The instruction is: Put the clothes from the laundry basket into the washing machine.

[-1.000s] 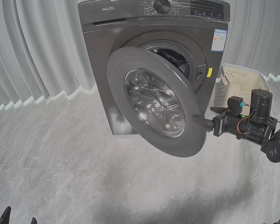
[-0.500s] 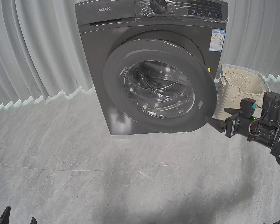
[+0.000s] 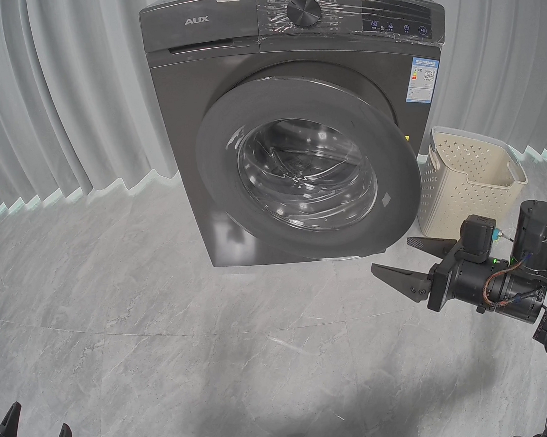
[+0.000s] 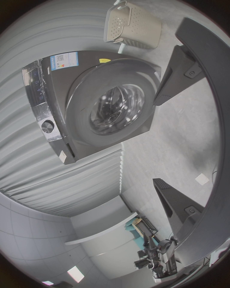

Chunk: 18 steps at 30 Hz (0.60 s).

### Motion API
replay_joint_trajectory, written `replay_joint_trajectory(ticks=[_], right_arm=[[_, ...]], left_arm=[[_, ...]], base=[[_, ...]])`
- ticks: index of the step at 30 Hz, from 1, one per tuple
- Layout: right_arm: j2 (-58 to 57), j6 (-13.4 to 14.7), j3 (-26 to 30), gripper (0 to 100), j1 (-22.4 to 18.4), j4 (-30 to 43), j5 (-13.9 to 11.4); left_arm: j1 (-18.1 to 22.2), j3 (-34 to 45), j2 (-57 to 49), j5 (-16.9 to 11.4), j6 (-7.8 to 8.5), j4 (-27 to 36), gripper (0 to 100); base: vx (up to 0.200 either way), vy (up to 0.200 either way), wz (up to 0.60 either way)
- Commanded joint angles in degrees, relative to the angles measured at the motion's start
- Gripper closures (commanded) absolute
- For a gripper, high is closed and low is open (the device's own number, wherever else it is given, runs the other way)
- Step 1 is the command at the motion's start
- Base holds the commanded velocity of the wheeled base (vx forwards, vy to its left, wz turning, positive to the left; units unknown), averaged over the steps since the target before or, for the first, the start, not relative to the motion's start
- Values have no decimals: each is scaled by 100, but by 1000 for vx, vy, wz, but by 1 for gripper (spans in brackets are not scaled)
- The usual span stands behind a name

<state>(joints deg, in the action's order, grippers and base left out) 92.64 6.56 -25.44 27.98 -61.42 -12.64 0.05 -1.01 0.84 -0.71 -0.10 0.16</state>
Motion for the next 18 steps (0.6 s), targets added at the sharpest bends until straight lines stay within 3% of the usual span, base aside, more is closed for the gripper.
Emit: replay_joint_trajectory(ticks=[1,8,18], right_arm=[[0,153,13,0,199,-336,25],[360,364,101,0,252,-986,139],[571,478,189,0,437,-1461,192]], left_arm=[[4,101,-84,0,10,-7,0],[4,101,-84,9,19,-7,0],[4,101,-84,0,-8,-7,0]], base=[[0,-200,0],[0,-29,0],[200,0,0]])
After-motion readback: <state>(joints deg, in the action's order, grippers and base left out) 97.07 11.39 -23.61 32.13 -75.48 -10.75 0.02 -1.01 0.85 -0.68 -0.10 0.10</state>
